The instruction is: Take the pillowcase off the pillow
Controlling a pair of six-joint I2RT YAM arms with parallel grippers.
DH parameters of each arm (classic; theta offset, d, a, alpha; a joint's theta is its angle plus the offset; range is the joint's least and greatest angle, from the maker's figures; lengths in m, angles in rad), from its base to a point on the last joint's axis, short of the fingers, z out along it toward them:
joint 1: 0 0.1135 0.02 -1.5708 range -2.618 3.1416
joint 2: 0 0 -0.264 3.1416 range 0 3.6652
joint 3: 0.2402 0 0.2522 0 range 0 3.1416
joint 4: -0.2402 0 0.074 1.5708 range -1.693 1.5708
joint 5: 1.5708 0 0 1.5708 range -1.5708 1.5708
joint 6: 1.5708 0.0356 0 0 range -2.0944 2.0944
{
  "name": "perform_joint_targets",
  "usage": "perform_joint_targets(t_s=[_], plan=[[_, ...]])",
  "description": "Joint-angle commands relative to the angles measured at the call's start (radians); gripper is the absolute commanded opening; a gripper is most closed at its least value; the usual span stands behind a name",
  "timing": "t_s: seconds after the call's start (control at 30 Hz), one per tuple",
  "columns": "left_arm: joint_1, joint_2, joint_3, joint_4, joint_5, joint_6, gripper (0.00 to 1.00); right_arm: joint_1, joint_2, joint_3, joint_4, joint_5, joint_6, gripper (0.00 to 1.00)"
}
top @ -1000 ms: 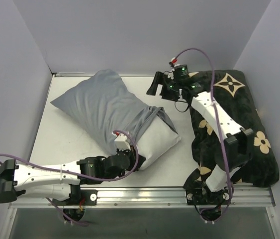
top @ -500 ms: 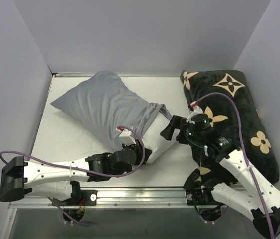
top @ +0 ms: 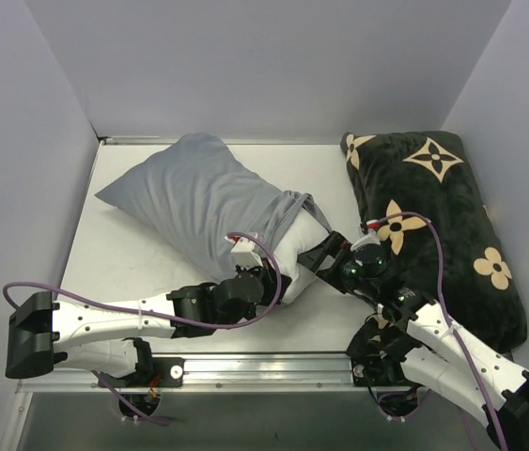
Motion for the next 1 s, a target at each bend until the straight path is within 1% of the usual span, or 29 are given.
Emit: perform_joint_targets(t_s=[0.0, 0.1, 0.13, 0.2, 0.23, 0.27, 0.3, 0.4, 0.53, 0.57, 0.6, 0.67, 0.7, 0.73, 0.83, 0.87, 0.9, 0.97], plan=[[-0.001, -0.021, 0.064, 0.074, 0.052, 0.016, 0.00, 0.043, -0.020, -0.003, 0.172, 0.040, 0.046, 1.00], [-0.001, -0.009, 0.084, 0.066, 0.069, 0.023, 0.00, 0.081, -0.007, -0.023, 0.218, 0.020, 0.055, 1.00], [0.003, -0.006, 0.086, 0.058, 0.075, 0.020, 0.00, 0.139, -0.016, -0.035, 0.210, 0.087, 0.046, 1.00], [0.007, -0.011, 0.084, 0.072, 0.087, 0.025, 0.00, 0.206, -0.045, -0.042, 0.183, 0.185, 0.010, 1.00], [0.013, -0.011, 0.084, 0.078, 0.096, 0.031, 0.00, 0.230, -0.042, -0.043, 0.184, 0.209, -0.001, 1.00], [0.016, -0.008, 0.089, 0.078, 0.121, 0.034, 0.00, 0.232, -0.032, -0.040, 0.196, 0.194, -0.017, 1.00], [0.016, -0.005, 0.099, 0.072, 0.130, 0.037, 0.00, 0.240, 0.002, -0.032, 0.204, 0.181, -0.053, 1.00], [0.016, -0.008, 0.112, 0.072, 0.153, 0.045, 0.00, 0.273, 0.080, 0.026, 0.158, 0.218, -0.098, 1.00], [0.014, -0.011, 0.104, 0.092, 0.193, 0.046, 0.00, 0.280, 0.186, 0.067, 0.172, 0.220, -0.116, 1.00], [0.014, -0.009, 0.106, 0.100, 0.208, 0.052, 0.00, 0.281, 0.227, 0.089, 0.167, 0.233, -0.121, 0.98], [0.014, -0.005, 0.107, 0.104, 0.228, 0.053, 0.00, 0.281, 0.246, 0.101, 0.166, 0.238, -0.127, 0.94], [0.014, -0.003, 0.106, 0.110, 0.244, 0.062, 0.00, 0.281, 0.284, 0.127, 0.169, 0.235, -0.152, 0.43], [0.014, -0.008, 0.106, 0.107, 0.251, 0.066, 0.00, 0.281, 0.292, 0.179, 0.140, 0.235, -0.161, 0.17], [0.014, -0.011, 0.106, 0.103, 0.256, 0.075, 0.00, 0.280, 0.298, 0.208, 0.111, 0.239, -0.175, 0.00], [0.025, -0.041, 0.110, 0.045, 0.225, 0.102, 0.00, 0.283, 0.287, 0.335, -0.001, 0.270, -0.234, 0.00], [0.025, -0.051, 0.122, -0.013, 0.204, 0.123, 0.00, 0.283, 0.274, 0.363, -0.053, 0.285, -0.244, 0.00], [0.026, -0.066, 0.133, -0.037, 0.179, 0.134, 0.14, 0.281, 0.268, 0.388, -0.088, 0.304, -0.251, 0.00], [0.028, -0.078, 0.167, -0.066, 0.126, 0.190, 0.47, 0.273, 0.258, 0.461, -0.142, 0.315, -0.264, 0.00]])
